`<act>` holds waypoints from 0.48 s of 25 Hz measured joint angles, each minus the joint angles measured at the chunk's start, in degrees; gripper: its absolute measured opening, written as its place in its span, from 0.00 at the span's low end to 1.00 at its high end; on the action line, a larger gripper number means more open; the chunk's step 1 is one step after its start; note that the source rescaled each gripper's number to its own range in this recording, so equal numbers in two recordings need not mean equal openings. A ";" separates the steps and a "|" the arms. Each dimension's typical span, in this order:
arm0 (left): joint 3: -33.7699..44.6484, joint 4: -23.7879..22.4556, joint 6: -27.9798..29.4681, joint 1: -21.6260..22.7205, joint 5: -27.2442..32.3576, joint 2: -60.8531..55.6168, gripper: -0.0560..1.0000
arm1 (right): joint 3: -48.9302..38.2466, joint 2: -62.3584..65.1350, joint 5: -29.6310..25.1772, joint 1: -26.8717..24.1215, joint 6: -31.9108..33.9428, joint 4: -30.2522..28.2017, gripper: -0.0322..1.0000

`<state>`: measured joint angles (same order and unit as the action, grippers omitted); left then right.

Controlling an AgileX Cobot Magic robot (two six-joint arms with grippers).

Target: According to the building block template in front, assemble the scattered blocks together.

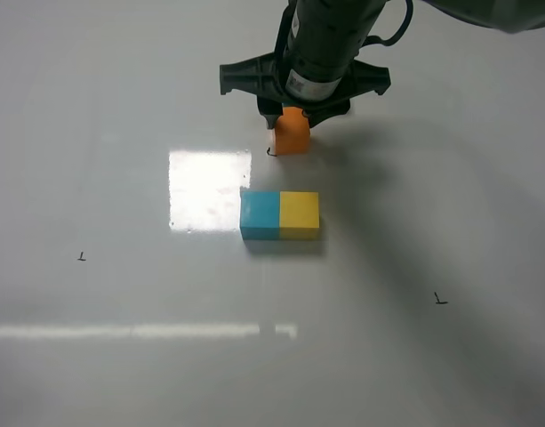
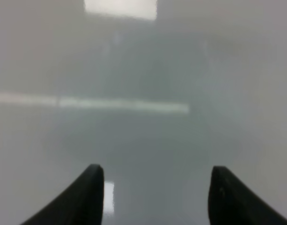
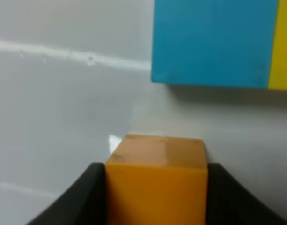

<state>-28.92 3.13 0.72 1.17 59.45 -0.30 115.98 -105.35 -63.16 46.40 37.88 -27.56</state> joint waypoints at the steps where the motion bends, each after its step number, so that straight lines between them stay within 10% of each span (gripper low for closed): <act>1: 0.00 0.00 0.00 0.00 0.00 0.00 0.28 | 0.00 0.00 -0.06 0.00 -0.22 0.20 0.42; 12: 0.00 0.00 0.00 0.00 0.00 0.00 0.28 | 0.00 0.00 0.05 0.00 -1.00 2.42 0.42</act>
<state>-28.92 3.13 0.72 1.17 59.45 -0.30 115.98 -105.35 -63.11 46.40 36.88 -25.14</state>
